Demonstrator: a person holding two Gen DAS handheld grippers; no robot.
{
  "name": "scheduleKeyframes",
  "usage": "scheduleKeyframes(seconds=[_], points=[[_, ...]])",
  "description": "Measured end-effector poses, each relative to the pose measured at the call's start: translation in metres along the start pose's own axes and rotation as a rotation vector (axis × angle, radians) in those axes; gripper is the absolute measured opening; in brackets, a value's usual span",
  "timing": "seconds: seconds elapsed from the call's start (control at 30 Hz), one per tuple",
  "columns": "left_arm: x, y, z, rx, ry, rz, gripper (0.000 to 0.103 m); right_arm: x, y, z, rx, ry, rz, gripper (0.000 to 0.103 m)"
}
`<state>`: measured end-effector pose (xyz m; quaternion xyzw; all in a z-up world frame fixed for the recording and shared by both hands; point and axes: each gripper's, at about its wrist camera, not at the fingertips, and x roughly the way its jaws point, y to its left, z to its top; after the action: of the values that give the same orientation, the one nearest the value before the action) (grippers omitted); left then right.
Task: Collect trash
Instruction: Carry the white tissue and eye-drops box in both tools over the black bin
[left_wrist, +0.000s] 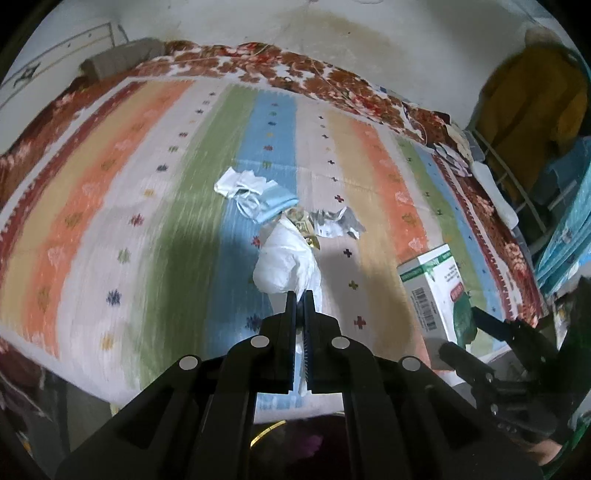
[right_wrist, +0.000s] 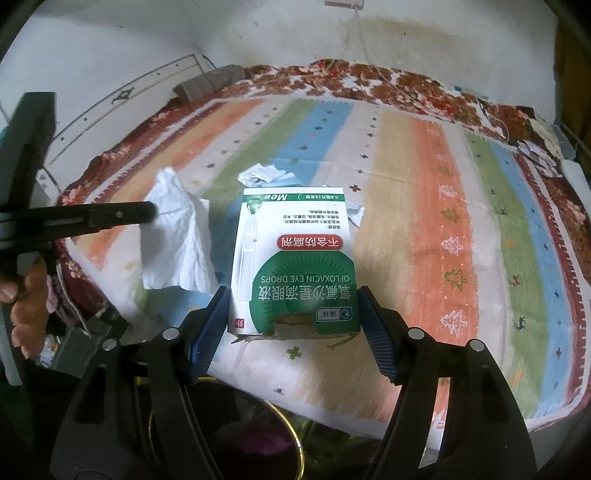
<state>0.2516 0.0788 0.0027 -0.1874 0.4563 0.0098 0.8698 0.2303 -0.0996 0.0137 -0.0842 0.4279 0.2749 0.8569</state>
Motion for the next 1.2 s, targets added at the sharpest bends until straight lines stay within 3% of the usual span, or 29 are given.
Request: scheduleKeyframes(seconds=[0.3,0.63,1.2], points=[[-0.037,0.001,-0.013,-0.026,-0.029,-0.058,0.003,-0.035,0.013,-0.022,-0.011,-0.038,0.004,0.065],[-0.069,-0.016,-0.041,0.033,-0.075,-0.086,0.003,-0.062,0.016,-0.050,0.018,-0.062,0.016,0.065],[-0.088,-0.018,-0.098,0.061,-0.062,-0.094,0.003,-0.091,0.039,-0.109,-0.004,-0.056,0.018,0.065]])
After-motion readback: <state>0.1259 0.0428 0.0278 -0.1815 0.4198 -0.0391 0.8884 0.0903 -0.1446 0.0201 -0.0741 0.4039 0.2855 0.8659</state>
